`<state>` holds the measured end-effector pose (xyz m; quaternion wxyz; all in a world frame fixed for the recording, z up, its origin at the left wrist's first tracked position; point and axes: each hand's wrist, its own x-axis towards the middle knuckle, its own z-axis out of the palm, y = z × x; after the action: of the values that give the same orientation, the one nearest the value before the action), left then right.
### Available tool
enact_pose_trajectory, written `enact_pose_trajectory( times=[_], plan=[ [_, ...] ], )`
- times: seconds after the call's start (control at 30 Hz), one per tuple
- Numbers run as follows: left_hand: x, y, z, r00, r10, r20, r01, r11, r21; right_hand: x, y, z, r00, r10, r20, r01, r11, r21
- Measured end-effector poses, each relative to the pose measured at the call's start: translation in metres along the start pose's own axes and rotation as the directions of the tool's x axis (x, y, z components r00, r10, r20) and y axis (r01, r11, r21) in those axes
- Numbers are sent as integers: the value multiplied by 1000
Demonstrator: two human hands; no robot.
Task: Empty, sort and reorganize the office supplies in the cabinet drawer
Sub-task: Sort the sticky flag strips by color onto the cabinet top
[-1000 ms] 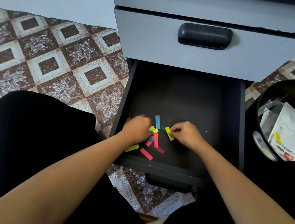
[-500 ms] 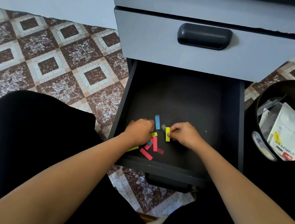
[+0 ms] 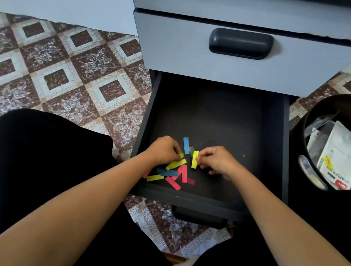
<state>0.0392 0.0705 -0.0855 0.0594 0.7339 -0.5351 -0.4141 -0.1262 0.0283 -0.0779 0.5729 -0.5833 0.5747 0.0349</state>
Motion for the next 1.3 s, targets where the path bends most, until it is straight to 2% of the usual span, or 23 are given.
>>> enact_pose_trajectory(
  times=[0.1,0.17,0.3,0.43,0.8,1.03,1.3],
  plan=[
    [1,0,-3,999,-31,25,34,990,-135,-2,0,1,1000,-1,7,1,1000,-8],
    [0,2,-4,996,-69,60,84,955,-284,-2,0,1,1000,2,25,-3,999,43],
    [-2,5,-6,974,-180,140,228,769,-597,-4,0,4,996,32,84,-53,961,271],
    [-4,8,-6,954,-216,209,298,595,-747,-3,-1,7,994,37,102,-74,923,378],
    [-9,19,6,951,-271,152,267,461,-847,-5,-6,14,999,27,38,-41,898,438],
    [-11,22,8,938,-325,121,273,475,-836,-6,-11,17,998,-21,-67,36,971,236],
    [-12,24,5,932,-346,109,266,446,-855,-4,-12,19,991,22,-130,3,982,188]
  ],
)
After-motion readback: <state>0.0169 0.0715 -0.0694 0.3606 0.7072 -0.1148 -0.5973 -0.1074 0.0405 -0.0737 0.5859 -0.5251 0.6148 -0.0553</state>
